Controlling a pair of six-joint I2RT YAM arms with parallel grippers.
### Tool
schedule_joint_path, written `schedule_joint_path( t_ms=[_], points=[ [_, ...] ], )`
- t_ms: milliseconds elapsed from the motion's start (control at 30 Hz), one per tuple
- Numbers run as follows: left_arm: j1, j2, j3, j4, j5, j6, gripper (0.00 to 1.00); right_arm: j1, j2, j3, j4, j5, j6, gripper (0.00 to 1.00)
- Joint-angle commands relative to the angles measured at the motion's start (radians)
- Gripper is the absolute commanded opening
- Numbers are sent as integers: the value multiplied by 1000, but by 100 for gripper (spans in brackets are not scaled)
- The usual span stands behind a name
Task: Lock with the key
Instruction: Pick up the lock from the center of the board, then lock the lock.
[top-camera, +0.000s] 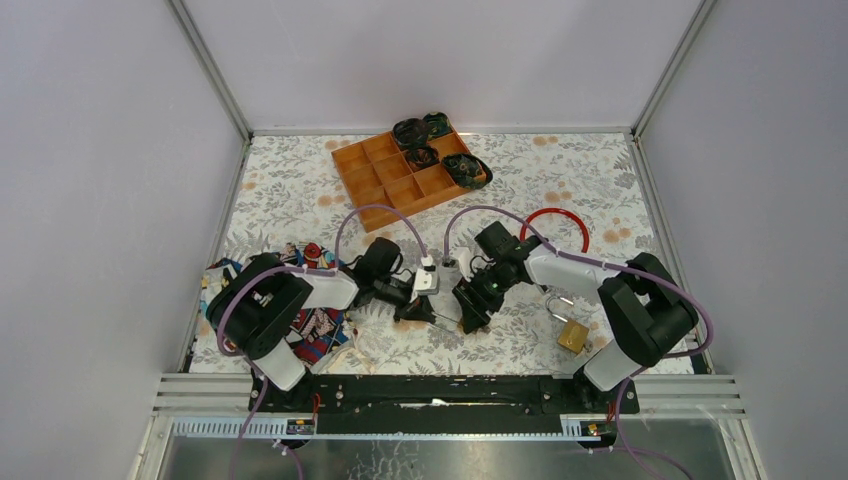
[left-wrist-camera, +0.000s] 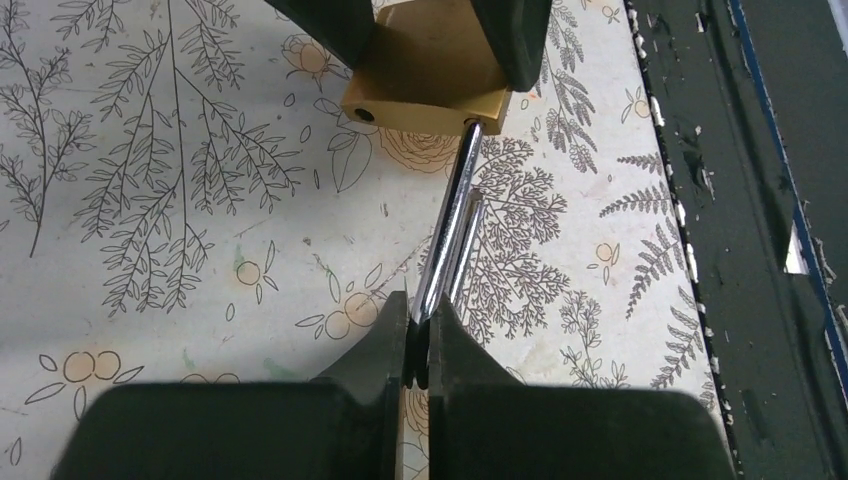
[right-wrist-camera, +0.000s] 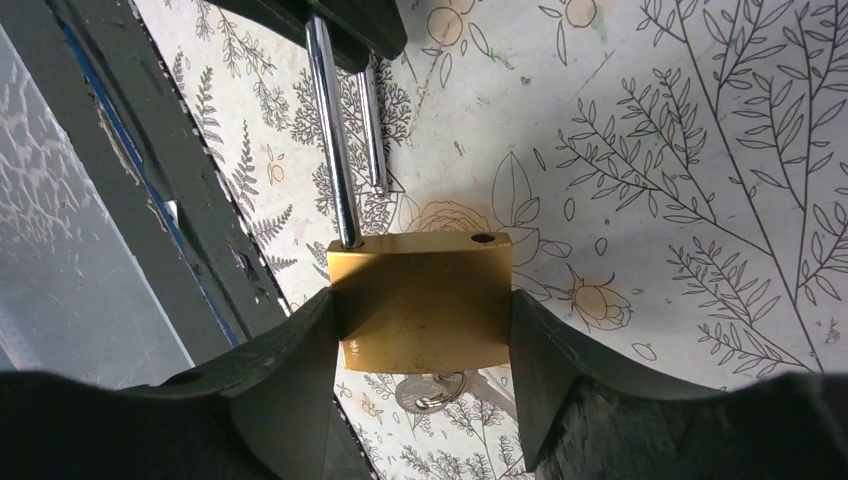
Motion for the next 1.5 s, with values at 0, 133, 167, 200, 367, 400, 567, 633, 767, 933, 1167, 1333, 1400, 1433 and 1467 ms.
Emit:
schedule_joint_path(
  t_ms=[0,133,167,200,367,400,567,633,767,933,1167,1333,1400,1433,1467],
  points=[
    [-5,-37,20,10,0,-13,0,-18,-54,51,1,-62,16,30],
    [28,-131,72,-18,-6,-111,0,-71,-118,139,-47,-101,67,99],
    [43,-155,98,-77,16,-111,0,-100,-149,161,-47,-140,83,100],
    [55,-180,124,-140,38,-102,0,-135,-182,179,-39,-191,103,100],
    [102,-318,231,-378,95,-100,0,-247,-348,227,111,-322,238,100],
    [110,-344,248,-383,93,-142,0,-250,-372,238,124,-324,253,100],
    [149,-445,372,-406,91,-321,0,-262,-448,252,196,-413,345,98],
    [153,-485,416,-429,83,-336,0,-284,-481,237,222,-414,352,97],
    [161,-522,507,-449,79,-415,0,-295,-531,220,302,-388,339,98],
    [163,-540,527,-377,81,-477,0,-289,-593,136,537,-401,373,96],
    [161,-530,524,-271,98,-557,0,-281,-574,131,591,-411,463,64],
    [158,-523,516,-194,99,-604,0,-258,-562,109,620,-402,481,64],
    [154,-522,515,-187,98,-609,0,-247,-553,113,627,-400,485,57],
    [153,-521,515,-184,99,-612,0,-239,-547,118,625,-397,486,53],
    [153,-520,515,-180,101,-614,0,-230,-541,123,617,-394,481,49]
  ],
)
